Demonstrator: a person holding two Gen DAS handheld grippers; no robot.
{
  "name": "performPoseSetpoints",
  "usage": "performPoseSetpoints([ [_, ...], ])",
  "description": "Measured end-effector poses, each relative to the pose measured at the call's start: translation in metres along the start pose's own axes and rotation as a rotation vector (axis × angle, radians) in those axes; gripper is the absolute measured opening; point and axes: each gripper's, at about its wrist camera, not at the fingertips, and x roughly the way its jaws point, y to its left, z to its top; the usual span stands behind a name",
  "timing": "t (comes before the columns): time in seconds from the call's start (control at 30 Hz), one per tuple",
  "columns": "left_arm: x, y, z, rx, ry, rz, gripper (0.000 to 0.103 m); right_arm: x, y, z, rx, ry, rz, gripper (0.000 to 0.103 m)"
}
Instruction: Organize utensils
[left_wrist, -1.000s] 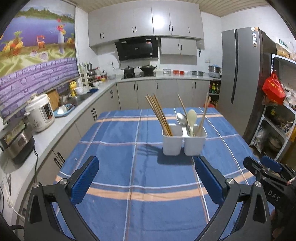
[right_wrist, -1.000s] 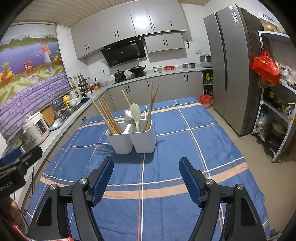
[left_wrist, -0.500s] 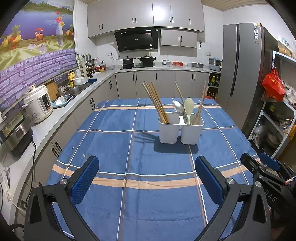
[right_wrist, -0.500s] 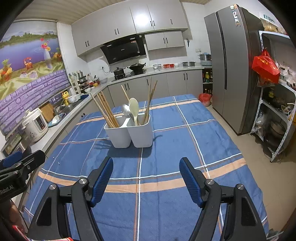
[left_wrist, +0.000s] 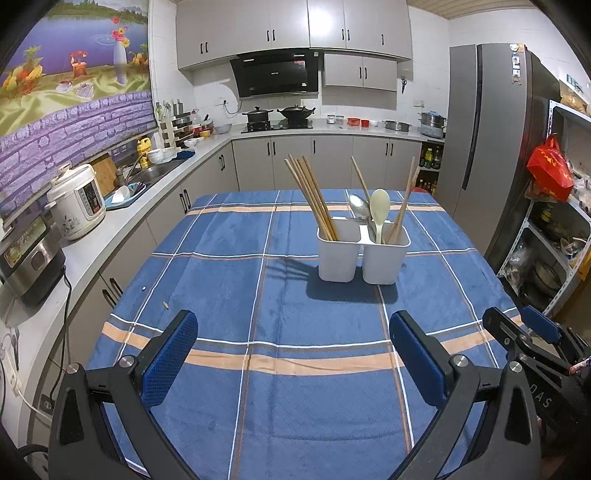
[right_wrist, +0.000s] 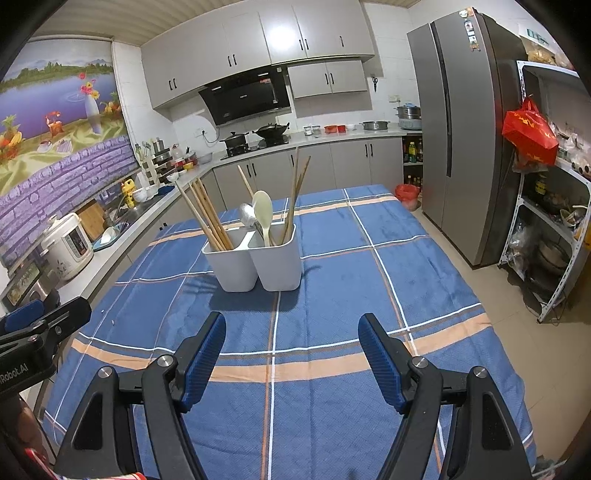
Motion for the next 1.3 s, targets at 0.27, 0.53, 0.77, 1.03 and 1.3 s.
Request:
performPoseSetpoints([
  [0.27, 0.007, 0.0, 0.001, 0.002, 0.014, -0.001, 0.103, 0.004, 0.0, -0.002, -0.009, 0.006, -0.003, 0.079],
  [0.53, 0.016, -0.001, 0.001, 0.001, 0.031, -0.001, 0.103, 0.011, 0.003, -0.002, -0.027, 0.014, -0.003, 0.079],
  [0.77, 0.026, -0.004, 0.0, -0.001, 0.051, -0.004, 0.103, 0.017, 0.004, -0.002, -0.039, 0.015, -0.01, 0.08],
  [1.03, 0.037, -0.008, 0.0, 0.001, 0.072, -0.011, 0.103, 0.025, 0.003, 0.0, -0.048, 0.023, -0.022, 0.08],
  [1.3, 0.055, -0.01, 0.0, 0.002, 0.106, -0.014, 0.103, 0.042, 0.007, 0.0, -0.062, 0.053, -0.023, 0.081],
])
